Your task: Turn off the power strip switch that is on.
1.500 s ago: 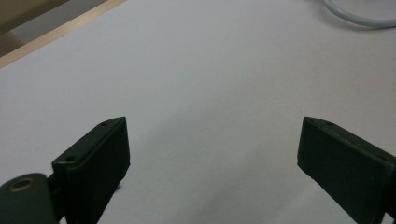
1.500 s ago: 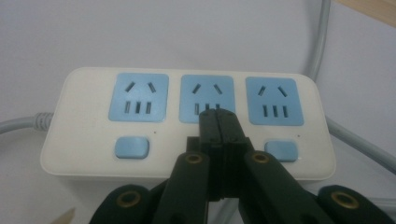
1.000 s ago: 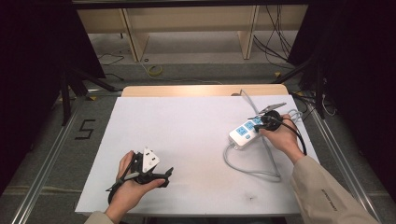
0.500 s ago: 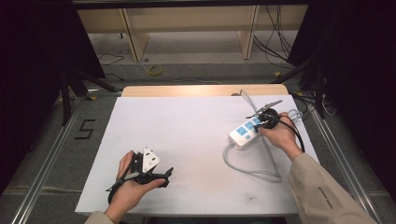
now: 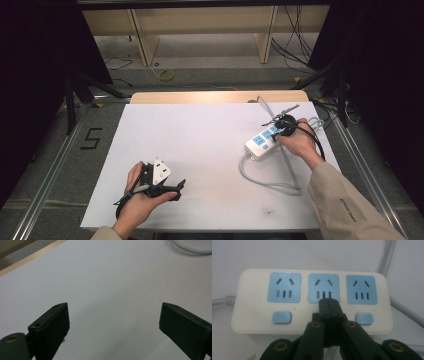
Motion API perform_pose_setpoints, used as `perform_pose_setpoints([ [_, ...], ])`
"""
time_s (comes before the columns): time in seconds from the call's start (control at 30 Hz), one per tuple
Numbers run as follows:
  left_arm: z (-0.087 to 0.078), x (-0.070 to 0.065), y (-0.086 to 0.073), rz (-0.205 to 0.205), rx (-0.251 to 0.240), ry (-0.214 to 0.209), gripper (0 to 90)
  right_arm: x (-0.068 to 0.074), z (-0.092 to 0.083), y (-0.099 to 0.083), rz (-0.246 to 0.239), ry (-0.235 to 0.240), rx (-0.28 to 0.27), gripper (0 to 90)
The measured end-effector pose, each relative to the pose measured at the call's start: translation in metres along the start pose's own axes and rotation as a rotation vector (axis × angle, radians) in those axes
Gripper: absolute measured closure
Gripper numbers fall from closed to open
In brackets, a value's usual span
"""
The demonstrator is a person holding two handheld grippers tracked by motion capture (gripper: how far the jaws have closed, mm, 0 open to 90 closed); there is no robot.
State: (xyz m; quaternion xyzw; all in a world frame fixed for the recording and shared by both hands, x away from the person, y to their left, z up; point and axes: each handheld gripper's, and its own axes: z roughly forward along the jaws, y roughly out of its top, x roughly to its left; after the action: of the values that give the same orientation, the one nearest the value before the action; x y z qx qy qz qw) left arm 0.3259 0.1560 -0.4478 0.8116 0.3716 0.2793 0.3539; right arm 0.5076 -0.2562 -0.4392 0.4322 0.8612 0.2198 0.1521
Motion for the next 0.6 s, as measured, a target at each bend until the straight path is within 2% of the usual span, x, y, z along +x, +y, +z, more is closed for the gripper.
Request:
perform_pose_setpoints([
  [0.43,-0.0001,-0.0006,0.0003,0.003,0.000,0.000,8.9,-0.0006,0.0012,0.0032,0.000,0.007,0.029,90.0],
  [0.6,0.0002,-0.0010,0.0007,0.004,-0.002,-0.001,8.9,0.0011,0.0015,0.0049,-0.007,-0.004,0.041,90.0],
])
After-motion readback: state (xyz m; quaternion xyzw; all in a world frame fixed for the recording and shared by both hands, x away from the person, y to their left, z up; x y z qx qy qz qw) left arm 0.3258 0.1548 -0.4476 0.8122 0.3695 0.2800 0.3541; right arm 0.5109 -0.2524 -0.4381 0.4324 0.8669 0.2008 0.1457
